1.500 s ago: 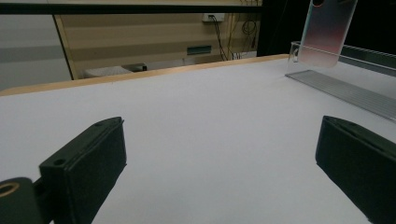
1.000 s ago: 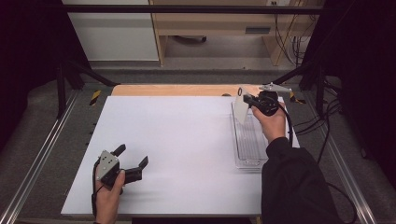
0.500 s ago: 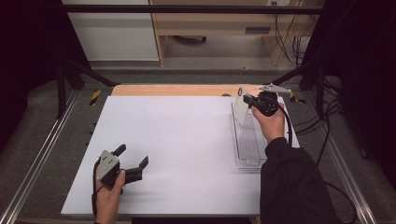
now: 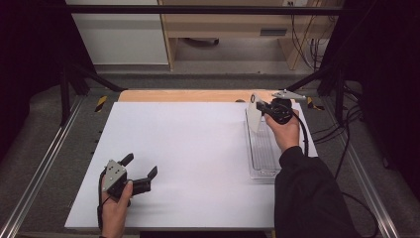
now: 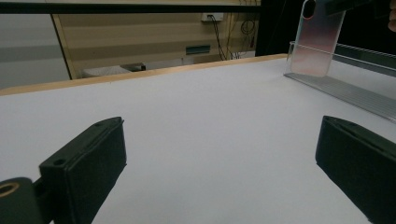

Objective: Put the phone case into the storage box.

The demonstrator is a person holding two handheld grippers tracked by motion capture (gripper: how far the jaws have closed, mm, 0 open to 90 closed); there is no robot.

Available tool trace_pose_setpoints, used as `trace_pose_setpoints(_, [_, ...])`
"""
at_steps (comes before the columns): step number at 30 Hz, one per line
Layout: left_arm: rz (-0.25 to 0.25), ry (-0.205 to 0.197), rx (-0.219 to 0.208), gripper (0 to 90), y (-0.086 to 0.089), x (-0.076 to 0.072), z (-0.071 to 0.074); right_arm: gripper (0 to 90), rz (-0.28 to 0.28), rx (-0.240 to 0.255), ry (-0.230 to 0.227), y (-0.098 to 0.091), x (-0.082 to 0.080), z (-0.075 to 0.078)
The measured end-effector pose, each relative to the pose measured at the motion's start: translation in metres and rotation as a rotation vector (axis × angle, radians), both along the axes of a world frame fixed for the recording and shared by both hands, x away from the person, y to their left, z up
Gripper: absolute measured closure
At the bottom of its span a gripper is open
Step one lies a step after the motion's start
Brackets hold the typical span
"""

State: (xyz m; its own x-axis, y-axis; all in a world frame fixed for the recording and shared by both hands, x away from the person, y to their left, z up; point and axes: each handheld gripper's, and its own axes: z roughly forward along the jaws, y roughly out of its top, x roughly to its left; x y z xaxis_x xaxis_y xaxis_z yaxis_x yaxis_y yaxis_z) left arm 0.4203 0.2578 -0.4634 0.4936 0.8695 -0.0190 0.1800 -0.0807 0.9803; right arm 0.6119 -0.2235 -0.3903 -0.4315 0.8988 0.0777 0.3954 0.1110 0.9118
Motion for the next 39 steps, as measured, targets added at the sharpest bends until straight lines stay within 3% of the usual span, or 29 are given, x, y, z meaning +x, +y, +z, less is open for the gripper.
trace_pose_setpoints(19, [-0.001, 0.000, -0.001, 1.4, 0.0004, -0.0001, 0.0002, 80.7, 0.004, -0.017, 0.000, 0.0045, 0.0013, -0.0035])
trace_pose_setpoints(39, [-0.004, 0.002, -0.004, 1.4, 0.0001, -0.0003, 0.0002, 80.5, 0.007, -0.004, 0.000, 0.0018, 0.0004, -0.0073])
